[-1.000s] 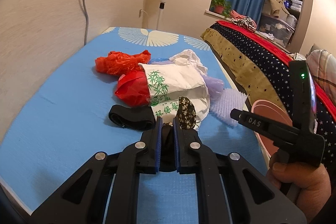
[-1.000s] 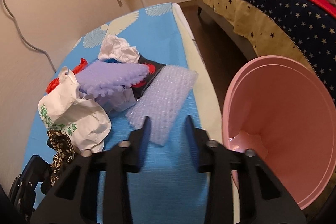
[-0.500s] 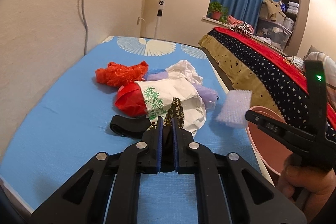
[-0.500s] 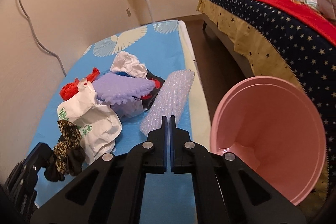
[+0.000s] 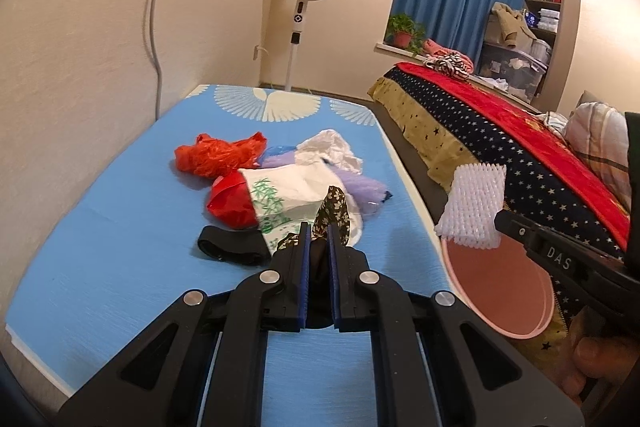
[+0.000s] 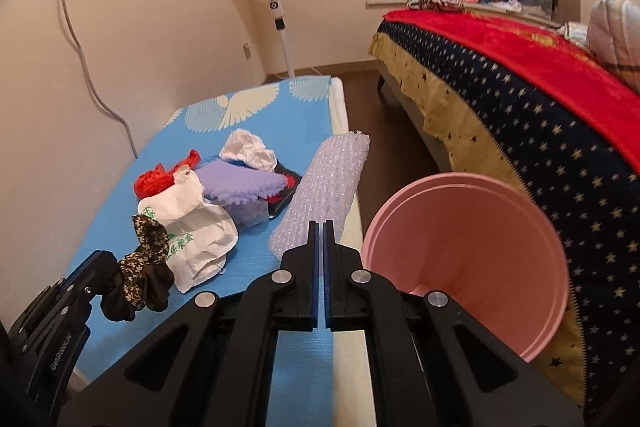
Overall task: Collect trash
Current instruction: 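Carry the bubble-wrap sleeve in the right gripper over the pink bucket and release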
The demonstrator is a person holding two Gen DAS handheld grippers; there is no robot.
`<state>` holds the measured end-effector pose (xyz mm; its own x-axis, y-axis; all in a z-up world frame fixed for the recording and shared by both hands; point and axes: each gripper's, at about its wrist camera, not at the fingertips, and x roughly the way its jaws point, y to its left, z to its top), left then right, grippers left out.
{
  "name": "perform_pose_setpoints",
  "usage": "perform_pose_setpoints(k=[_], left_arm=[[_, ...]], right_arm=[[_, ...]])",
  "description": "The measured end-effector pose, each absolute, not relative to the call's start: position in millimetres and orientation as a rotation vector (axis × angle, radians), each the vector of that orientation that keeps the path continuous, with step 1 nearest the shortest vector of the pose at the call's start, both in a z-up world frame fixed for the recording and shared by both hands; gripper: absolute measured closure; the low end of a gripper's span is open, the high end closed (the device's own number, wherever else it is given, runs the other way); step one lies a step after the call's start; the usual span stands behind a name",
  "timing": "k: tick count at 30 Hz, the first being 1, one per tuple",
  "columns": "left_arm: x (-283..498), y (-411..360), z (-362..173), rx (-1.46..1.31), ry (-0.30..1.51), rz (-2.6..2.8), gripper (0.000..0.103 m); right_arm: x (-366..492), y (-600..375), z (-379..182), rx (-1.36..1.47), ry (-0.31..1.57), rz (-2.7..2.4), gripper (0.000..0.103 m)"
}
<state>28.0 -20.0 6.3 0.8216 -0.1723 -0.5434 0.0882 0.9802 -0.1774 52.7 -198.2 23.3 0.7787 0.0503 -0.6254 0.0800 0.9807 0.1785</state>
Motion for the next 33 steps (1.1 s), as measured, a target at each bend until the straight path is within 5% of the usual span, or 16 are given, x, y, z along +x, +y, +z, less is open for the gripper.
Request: perform_pose_setpoints(k=[33], left_arm=[[48,-89,9,-0.153,0.601,-0.31,0.095]], right_arm=[[24,-279,37,0.239,0.606,-0.309,0.101]])
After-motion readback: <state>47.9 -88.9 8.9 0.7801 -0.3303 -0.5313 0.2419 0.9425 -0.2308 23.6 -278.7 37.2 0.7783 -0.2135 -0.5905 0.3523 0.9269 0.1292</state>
